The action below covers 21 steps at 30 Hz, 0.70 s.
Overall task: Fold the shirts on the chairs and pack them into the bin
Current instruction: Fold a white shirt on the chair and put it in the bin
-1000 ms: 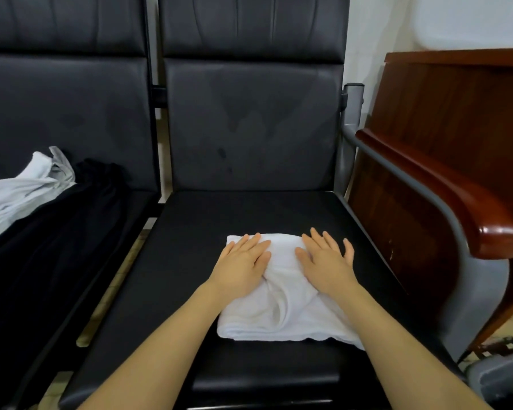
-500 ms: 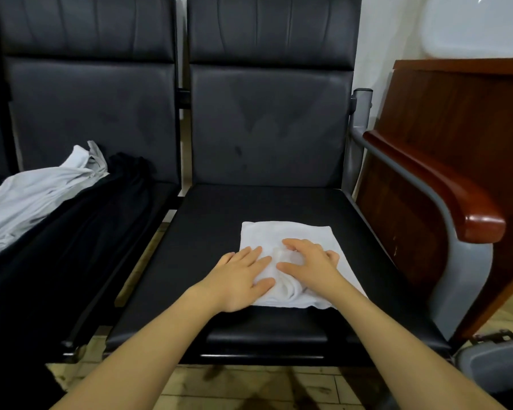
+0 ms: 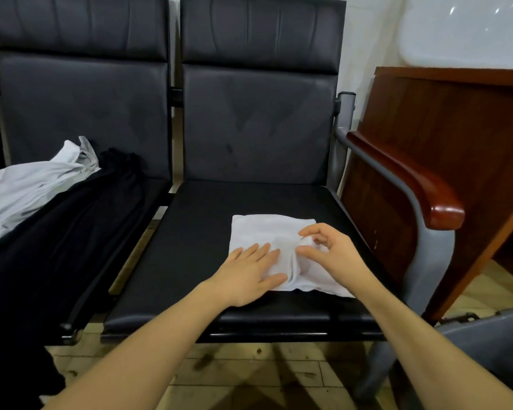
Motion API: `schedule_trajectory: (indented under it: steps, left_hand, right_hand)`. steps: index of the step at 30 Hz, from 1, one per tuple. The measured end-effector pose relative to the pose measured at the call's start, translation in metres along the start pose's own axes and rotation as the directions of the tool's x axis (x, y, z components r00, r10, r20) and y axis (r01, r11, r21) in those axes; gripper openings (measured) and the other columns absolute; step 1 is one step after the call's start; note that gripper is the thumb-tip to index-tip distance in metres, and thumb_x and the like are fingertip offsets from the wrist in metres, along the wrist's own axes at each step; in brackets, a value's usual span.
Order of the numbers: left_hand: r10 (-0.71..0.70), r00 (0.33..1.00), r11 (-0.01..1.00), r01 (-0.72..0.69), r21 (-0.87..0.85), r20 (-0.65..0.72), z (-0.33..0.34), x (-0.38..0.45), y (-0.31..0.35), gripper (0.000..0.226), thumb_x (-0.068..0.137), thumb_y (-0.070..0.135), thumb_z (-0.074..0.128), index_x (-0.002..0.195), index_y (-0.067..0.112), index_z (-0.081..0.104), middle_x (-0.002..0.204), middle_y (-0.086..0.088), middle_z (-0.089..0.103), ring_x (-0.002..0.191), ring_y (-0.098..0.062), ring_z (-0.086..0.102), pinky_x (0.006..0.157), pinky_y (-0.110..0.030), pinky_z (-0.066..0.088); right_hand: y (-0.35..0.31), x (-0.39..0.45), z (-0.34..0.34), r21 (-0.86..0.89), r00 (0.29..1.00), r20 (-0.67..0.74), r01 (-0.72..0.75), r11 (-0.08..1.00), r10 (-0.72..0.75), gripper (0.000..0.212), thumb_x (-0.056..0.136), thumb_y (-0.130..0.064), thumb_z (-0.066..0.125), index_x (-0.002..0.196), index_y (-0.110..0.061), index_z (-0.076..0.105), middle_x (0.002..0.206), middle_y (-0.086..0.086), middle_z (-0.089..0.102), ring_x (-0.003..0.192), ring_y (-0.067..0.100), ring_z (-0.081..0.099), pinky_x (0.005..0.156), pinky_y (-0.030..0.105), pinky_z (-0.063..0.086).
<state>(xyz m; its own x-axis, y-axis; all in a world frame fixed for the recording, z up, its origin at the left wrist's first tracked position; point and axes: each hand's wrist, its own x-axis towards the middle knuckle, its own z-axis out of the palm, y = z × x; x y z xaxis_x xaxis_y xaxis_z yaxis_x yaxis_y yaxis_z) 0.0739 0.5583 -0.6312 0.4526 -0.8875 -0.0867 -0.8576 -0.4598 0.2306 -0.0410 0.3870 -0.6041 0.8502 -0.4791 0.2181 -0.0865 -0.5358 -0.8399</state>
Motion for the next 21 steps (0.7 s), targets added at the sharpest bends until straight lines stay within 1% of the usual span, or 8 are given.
schedule_trajectory:
  steps: [3, 6, 8, 10, 12, 14, 17, 21]
  left_hand:
    - [0.049, 0.998, 0.998, -0.05, 0.032, 0.03, 0.002, 0.002, 0.013, 0.058, 0.098, 0.054, 0.019, 0.151, 0.033, 0.006, 0.159, 0.008, -0.004, 0.146, -0.014, -0.005, 0.118, -0.036, -0.002]
    - [0.081, 0.996, 0.996, -0.082, 0.029, 0.043, 0.003, 0.002, 0.017, 0.052, 0.101, 0.048, 0.015, 0.151, 0.035, 0.008, 0.159, 0.011, -0.002, 0.146, -0.013, -0.006, 0.118, -0.037, -0.002]
    - [0.09, 0.995, 0.996, -0.09, 0.002, 0.04, 0.004, 0.001, 0.017, 0.05, 0.102, 0.046, 0.015, 0.15, 0.037, 0.011, 0.158, 0.013, 0.001, 0.146, -0.012, -0.004, 0.118, -0.036, -0.002]
    - [0.067, 0.998, 0.997, -0.066, -0.034, 0.015, 0.005, 0.0, 0.016, 0.049, 0.102, 0.045, 0.015, 0.15, 0.037, 0.014, 0.158, 0.013, 0.002, 0.146, -0.012, -0.003, 0.118, -0.037, -0.001]
    - [-0.018, 1.0, 0.998, 0.017, -0.061, -0.023, 0.005, 0.001, 0.012, 0.049, 0.102, 0.045, 0.014, 0.15, 0.036, 0.016, 0.159, 0.01, 0.002, 0.146, -0.014, -0.004, 0.118, -0.037, -0.001]
    - [-0.111, 0.993, 0.993, 0.109, -0.045, -0.039, 0.005, 0.0, 0.005, 0.049, 0.102, 0.045, 0.013, 0.15, 0.035, 0.013, 0.16, 0.007, 0.0, 0.146, -0.016, -0.005, 0.118, -0.037, -0.001]
    - [-0.148, 0.989, 0.989, 0.147, -0.015, -0.031, 0.004, -0.004, -0.002, 0.049, 0.102, 0.045, 0.013, 0.15, 0.036, 0.009, 0.16, 0.007, -0.001, 0.146, -0.015, -0.004, 0.119, -0.036, 0.002]
    - [-0.157, 0.987, 0.987, 0.157, 0.013, -0.013, -0.001, -0.009, 0.001, 0.051, 0.1, 0.049, 0.019, 0.15, 0.037, 0.014, 0.159, 0.007, 0.008, 0.146, -0.014, 0.005, 0.116, -0.035, 0.009]
  right_hand:
    - [0.002, -0.011, -0.012, -0.003, 0.999, -0.015, -0.031, 1.0, 0.031, 0.018, 0.079, -0.044, 0.069, 0.092, -0.032, 0.064, 0.064, -0.001, 0.064, 0.074, 0.009, 0.06, 0.079, 0.029, 0.045]
    - [0.011, -0.017, -0.017, -0.206, 0.99, -0.137, -0.062, 0.977, 0.034, 0.023, 0.088, -0.046, 0.058, 0.076, -0.027, 0.063, 0.056, -0.001, 0.057, 0.052, 0.004, 0.049, 0.063, 0.027, 0.042]
    - [0.012, -0.018, -0.014, -0.342, 0.98, -0.195, -0.024, 0.94, -0.046, 0.021, 0.091, -0.038, 0.058, 0.077, -0.024, 0.065, 0.067, -0.007, 0.058, 0.061, 0.004, 0.051, 0.072, 0.03, 0.044]
    - [0.01, -0.014, -0.01, -0.417, 0.982, -0.144, 0.053, 0.907, -0.124, 0.014, 0.092, -0.029, 0.058, 0.096, -0.021, 0.069, 0.093, -0.007, 0.064, 0.085, 0.008, 0.059, 0.091, 0.035, 0.044]
    - [0.01, -0.01, -0.004, -0.524, 0.991, 0.027, 0.127, 0.842, -0.133, 0.031, 0.095, -0.029, 0.055, 0.123, -0.018, 0.061, 0.128, -0.002, 0.058, 0.118, 0.015, 0.053, 0.105, 0.036, 0.035]
    - [0.013, -0.01, -0.001, -0.614, 0.979, 0.202, 0.131, 0.778, -0.006, 0.051, 0.098, -0.037, 0.046, 0.145, -0.021, 0.037, 0.153, -0.003, 0.033, 0.141, 0.015, 0.029, 0.116, 0.032, 0.021]
    - [0.024, -0.012, 0.003, -0.677, 0.904, 0.358, 0.078, 0.732, 0.235, 0.06, 0.101, -0.05, 0.025, 0.153, -0.027, 0.007, 0.161, -0.006, -0.001, 0.147, 0.012, -0.002, 0.118, 0.032, 0.001]
    - [0.023, -0.017, 0.004, -0.701, 0.866, 0.395, 0.07, 0.71, 0.306, 0.062, 0.1, -0.054, 0.019, 0.153, -0.028, 0.003, 0.161, -0.006, -0.005, 0.147, 0.013, -0.005, 0.118, 0.034, 0.0]
